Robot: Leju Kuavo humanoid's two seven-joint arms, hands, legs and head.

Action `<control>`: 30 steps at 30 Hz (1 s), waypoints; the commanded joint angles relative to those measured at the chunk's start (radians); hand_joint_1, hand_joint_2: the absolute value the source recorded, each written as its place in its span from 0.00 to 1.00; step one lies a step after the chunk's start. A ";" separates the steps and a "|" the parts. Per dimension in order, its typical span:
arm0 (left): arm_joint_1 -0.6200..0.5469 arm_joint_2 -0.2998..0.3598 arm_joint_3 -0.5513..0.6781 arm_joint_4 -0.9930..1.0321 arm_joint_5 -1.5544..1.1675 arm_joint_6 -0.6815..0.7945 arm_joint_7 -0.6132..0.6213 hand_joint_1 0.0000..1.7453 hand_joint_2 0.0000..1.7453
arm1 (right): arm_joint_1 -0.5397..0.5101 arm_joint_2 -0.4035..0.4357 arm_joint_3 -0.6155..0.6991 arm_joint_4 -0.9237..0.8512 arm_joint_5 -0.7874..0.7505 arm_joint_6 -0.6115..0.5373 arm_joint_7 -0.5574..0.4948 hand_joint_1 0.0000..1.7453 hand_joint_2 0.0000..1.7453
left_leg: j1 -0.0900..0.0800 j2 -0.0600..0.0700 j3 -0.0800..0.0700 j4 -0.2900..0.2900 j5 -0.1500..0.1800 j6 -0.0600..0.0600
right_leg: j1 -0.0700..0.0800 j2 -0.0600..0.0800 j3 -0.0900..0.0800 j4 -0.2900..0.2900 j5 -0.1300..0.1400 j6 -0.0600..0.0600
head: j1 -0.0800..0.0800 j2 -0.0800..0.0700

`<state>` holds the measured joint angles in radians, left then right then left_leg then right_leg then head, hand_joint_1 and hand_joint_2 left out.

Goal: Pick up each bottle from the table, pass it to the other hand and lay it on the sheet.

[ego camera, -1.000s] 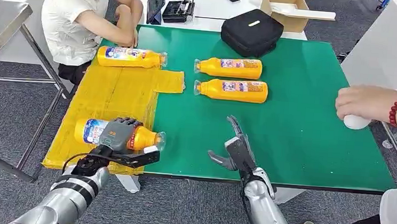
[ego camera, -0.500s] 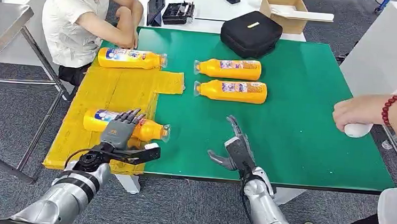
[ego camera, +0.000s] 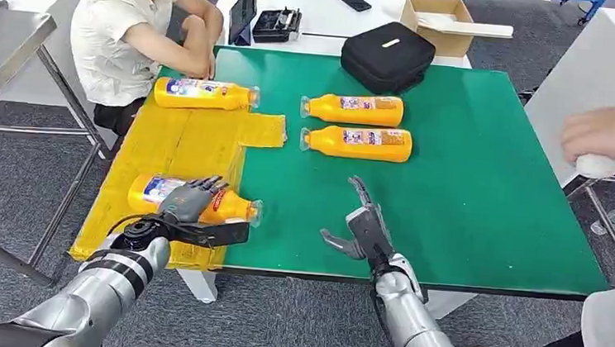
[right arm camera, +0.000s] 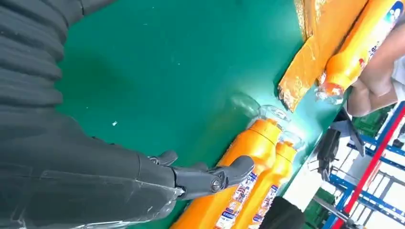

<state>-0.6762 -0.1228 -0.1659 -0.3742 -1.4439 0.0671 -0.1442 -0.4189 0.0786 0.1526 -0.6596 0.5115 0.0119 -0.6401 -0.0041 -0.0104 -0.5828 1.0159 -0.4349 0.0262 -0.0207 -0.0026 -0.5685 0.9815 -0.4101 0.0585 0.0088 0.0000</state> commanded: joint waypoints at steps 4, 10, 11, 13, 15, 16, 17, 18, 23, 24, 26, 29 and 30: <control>0.042 0.002 -0.014 0.066 -0.016 0.035 -0.033 0.00 1.00 | -0.035 -0.004 -0.018 0.099 0.006 -0.022 -0.007 0.00 1.00 | 0.000 0.003 0.000 -0.001 0.002 -0.001 | 0.000 0.002 -0.001 -0.001 0.001 -0.002 | 0.000 0.000; 0.033 -0.014 -0.049 0.011 -0.022 0.136 -0.087 0.00 1.00 | -0.015 -0.007 -0.031 0.078 0.007 -0.035 -0.004 0.00 1.00 | 0.000 0.003 -0.001 -0.001 0.002 -0.001 | 0.000 0.003 -0.002 -0.001 0.002 -0.002 | 0.000 0.000; 0.032 -0.025 -0.050 -0.014 -0.016 0.170 -0.089 0.00 1.00 | -0.005 -0.007 -0.037 0.068 0.006 -0.042 -0.004 0.00 1.00 | 0.000 0.001 -0.001 0.000 0.002 -0.001 | 0.000 0.001 -0.002 0.000 0.001 -0.001 | 0.000 0.000; 0.053 -0.048 -0.070 -0.105 -0.001 0.244 -0.084 0.00 1.00 | 0.024 -0.005 -0.050 0.025 0.008 -0.042 0.003 0.00 1.00 | 0.000 0.000 -0.003 0.000 0.002 -0.001 | 0.001 -0.001 -0.003 -0.001 0.001 -0.002 | 0.000 0.000; 0.090 -0.064 -0.088 -0.202 0.010 0.323 -0.063 0.00 1.00 | 0.046 -0.001 -0.060 -0.008 0.018 -0.040 0.018 0.00 1.00 | 0.002 -0.002 -0.006 -0.001 0.003 -0.002 | 0.002 -0.003 -0.005 -0.002 0.002 -0.003 | 0.000 0.000; 0.120 -0.068 -0.105 -0.265 0.006 0.345 -0.055 0.00 1.00 | 0.060 0.003 -0.066 -0.033 0.025 -0.038 0.029 0.00 1.00 | 0.001 -0.002 -0.004 0.000 0.002 -0.001 | 0.001 -0.002 -0.005 -0.001 0.001 -0.001 | 0.000 0.000; 0.150 -0.068 -0.124 -0.331 0.009 0.368 -0.056 0.00 1.00 | 0.072 0.005 -0.068 -0.054 0.033 -0.032 0.037 0.00 1.00 | 0.001 -0.002 -0.006 0.001 0.002 -0.001 | 0.001 -0.002 -0.007 -0.001 0.001 -0.002 | 0.000 0.000; 0.169 -0.069 -0.131 -0.370 0.012 0.389 -0.050 0.00 1.00 | 0.079 0.006 -0.068 -0.069 0.039 -0.030 0.042 0.00 1.00 | 0.001 -0.001 -0.006 0.000 0.002 0.000 | 0.001 -0.001 -0.007 -0.001 0.000 -0.001 | 0.000 0.000; 0.245 -0.088 -0.150 -0.552 0.058 0.425 -0.097 0.00 1.00 | 0.111 0.008 -0.077 -0.136 0.059 -0.029 0.078 0.00 1.00 | 0.000 0.000 -0.013 0.002 0.001 0.000 | 0.000 0.000 -0.013 0.001 0.001 0.000 | 0.000 0.000; 0.259 -0.089 -0.161 -0.597 0.063 0.405 -0.099 0.00 1.00 | 0.117 0.007 -0.082 -0.145 0.061 -0.027 0.080 0.00 1.00 | 0.000 0.001 -0.013 0.002 0.001 -0.001 | 0.001 0.001 -0.014 0.001 0.001 0.000 | 0.000 0.000; 0.273 -0.089 -0.191 -0.650 0.060 0.380 -0.098 0.00 1.00 | 0.121 0.008 -0.088 -0.147 0.066 -0.024 0.083 0.00 1.00 | 0.001 0.001 -0.014 0.002 -0.001 -0.001 | 0.002 0.000 -0.014 0.001 -0.001 -0.001 | 0.000 0.000; 0.292 -0.093 -0.227 -0.716 0.072 0.358 -0.104 0.00 1.00 | 0.124 0.011 -0.093 -0.148 0.075 -0.029 0.086 0.00 1.00 | 0.000 0.000 -0.019 0.002 0.001 -0.001 | 0.001 0.000 -0.020 0.001 0.001 0.000 | 0.000 0.000; 0.292 -0.093 -0.227 -0.716 0.072 0.358 -0.104 0.00 1.00 | 0.124 0.011 -0.093 -0.148 0.075 -0.029 0.086 0.00 1.00 | 0.000 0.000 -0.021 0.002 0.001 0.000 | 0.000 0.000 -0.022 0.001 0.001 0.001 | 0.000 0.000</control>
<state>-0.4240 -0.2148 -0.2941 -0.8940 -1.3882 0.4658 -0.2400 -0.2978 0.0843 0.0973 -0.7812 0.5749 -0.0172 -0.5631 -0.0045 -0.0100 -0.6042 1.0173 -0.4329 0.0271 -0.0210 -0.0023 -0.5907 0.9819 -0.4081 0.0613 0.0088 0.0000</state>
